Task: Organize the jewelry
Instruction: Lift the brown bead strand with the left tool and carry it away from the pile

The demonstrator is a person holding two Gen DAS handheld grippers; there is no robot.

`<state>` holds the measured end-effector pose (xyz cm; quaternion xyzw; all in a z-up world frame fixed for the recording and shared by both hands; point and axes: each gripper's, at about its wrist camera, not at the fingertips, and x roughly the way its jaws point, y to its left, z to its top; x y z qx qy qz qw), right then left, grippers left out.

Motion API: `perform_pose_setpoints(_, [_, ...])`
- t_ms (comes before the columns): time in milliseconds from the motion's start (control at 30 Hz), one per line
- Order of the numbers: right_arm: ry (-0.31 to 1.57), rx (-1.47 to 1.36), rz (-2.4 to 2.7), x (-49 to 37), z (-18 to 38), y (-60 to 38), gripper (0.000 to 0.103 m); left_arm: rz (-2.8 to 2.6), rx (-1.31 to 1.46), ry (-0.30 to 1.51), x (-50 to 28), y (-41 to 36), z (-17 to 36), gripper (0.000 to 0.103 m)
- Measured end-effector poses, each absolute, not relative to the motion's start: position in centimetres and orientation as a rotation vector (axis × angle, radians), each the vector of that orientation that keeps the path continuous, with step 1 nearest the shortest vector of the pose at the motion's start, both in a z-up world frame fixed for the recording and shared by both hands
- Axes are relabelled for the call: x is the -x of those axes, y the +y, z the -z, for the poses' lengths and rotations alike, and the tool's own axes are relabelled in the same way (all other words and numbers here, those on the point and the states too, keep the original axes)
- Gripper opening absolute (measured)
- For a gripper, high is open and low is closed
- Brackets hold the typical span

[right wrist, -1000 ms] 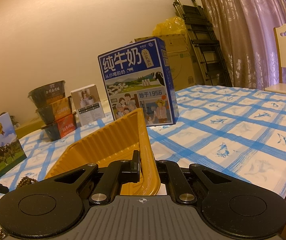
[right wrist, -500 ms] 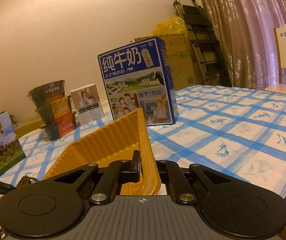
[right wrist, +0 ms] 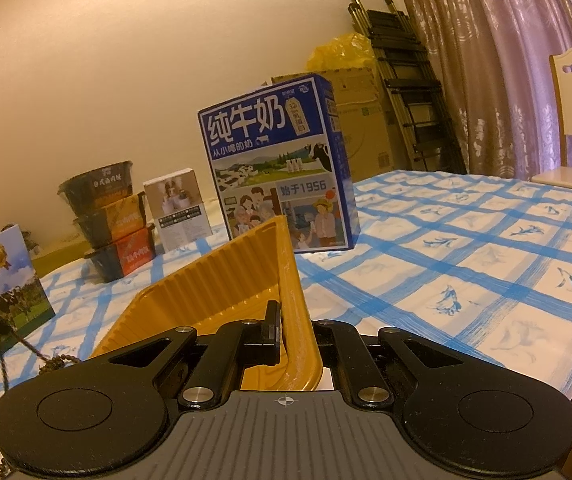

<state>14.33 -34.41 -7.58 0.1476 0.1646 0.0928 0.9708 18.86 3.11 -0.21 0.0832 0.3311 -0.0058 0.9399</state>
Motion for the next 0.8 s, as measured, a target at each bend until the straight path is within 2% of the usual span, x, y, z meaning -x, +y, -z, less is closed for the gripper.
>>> perform_pose_setpoints(500, [0.333, -0.297, -0.188, -14.4, 7.5, -34.2, 0.006, 0.094, -0.095, 0.439, -15.8, 0.8, -12.9, 0.006])
perform_pose_setpoints(800, [0.333, -0.296, -0.189, -14.4, 7.4, -34.1, 0.007, 0.244, -0.021, 0.368, -13.7, -2.0, -16.2, 0.006])
